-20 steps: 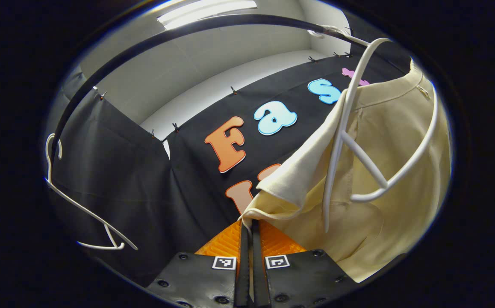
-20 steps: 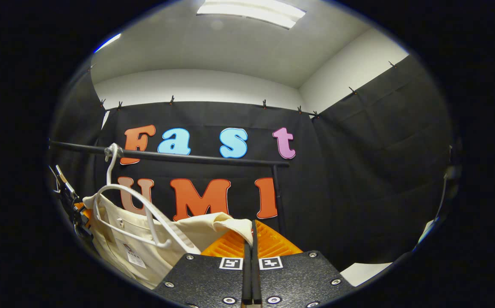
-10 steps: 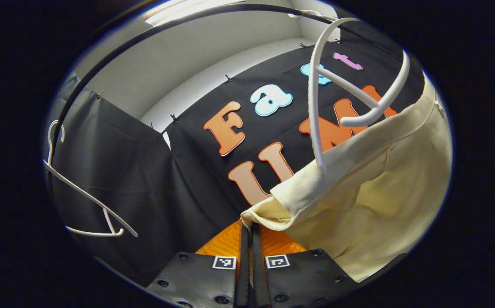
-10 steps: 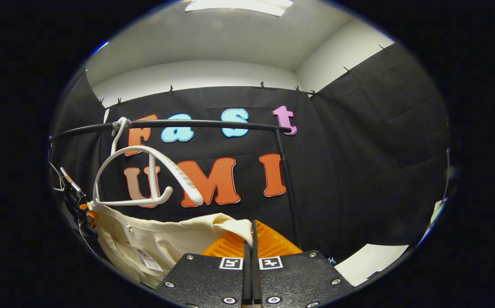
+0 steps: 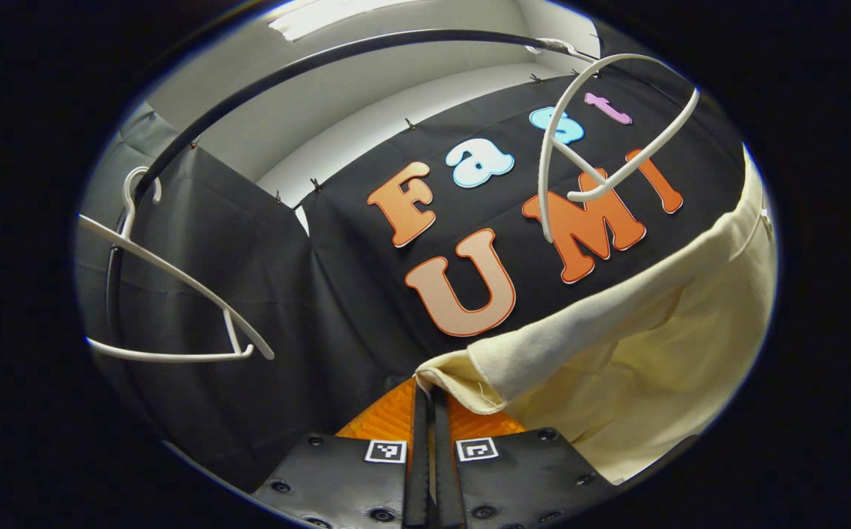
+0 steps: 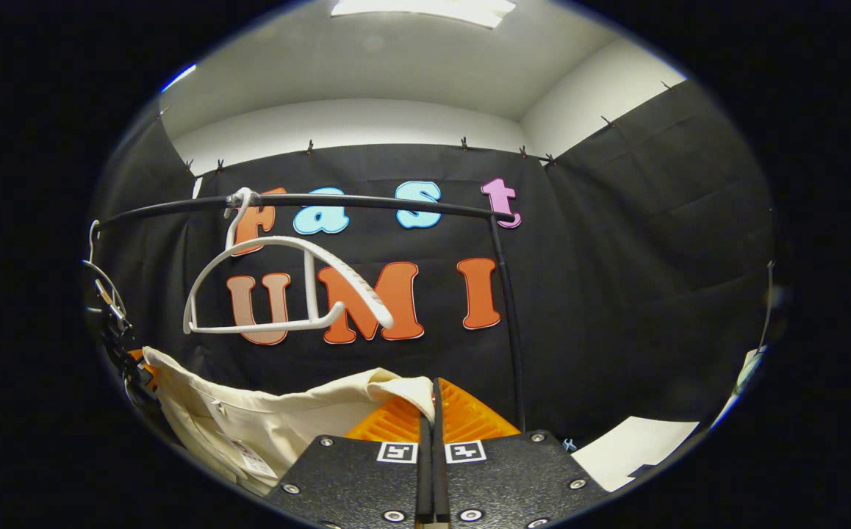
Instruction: Grasp the clothes on the hanger with both hands and then place them into the laundry hamper below.
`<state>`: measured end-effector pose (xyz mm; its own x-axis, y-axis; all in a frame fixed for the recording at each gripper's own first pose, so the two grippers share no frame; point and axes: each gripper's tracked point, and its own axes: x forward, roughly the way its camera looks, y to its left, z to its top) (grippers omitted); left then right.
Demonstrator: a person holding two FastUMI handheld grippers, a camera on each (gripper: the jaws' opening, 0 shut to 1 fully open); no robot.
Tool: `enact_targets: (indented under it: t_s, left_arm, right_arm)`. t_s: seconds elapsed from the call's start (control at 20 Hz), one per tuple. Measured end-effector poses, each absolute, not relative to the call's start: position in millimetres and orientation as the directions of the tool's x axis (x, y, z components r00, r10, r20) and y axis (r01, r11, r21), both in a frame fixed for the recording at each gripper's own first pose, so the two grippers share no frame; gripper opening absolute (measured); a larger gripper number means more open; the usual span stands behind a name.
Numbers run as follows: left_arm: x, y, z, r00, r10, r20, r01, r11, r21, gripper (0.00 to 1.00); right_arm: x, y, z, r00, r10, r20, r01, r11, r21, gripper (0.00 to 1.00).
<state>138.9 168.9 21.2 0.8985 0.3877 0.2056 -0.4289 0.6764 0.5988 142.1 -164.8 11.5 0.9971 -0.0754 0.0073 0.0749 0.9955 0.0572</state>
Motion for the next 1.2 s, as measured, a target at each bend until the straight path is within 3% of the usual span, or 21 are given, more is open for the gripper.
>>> enact_targets:
  t_s: [0.2, 0.55, 0.85, 1.2]
  left_arm:
    - [107.0, 161.6, 28.0, 0.896, 0.383, 0.225, -0.438, 0.678, 0.59, 0.11]
    - [67.8, 132.6, 33.3, 0.915, 0.345, 0.208, -0.401, 0.728, 0.556, 0.11]
    - [54.6, 93.3, -8.3, 0.957, 0.269, 0.108, -0.288, 0.843, 0.454, 0.11]
    - [27.7, 30.3, -64.4, 0.994, 0.097, -0.044, -0.071, 0.913, 0.403, 0.11]
  right_arm:
    - [123.7, -146.2, 24.3, 0.999, -0.047, 0.029, 0.046, 0.999, 0.008, 0.0]
    - [97.4, -81.9, 23.9, 0.995, 0.097, 0.006, -0.097, 0.995, -0.016, 0.0]
    - [93.0, -24.7, 9.3, 0.975, 0.223, -0.021, -0.223, 0.975, 0.017, 0.0]
    - [93.8, 13.0, -56.1, 0.939, 0.305, -0.16, -0.303, 0.952, 0.043, 0.0]
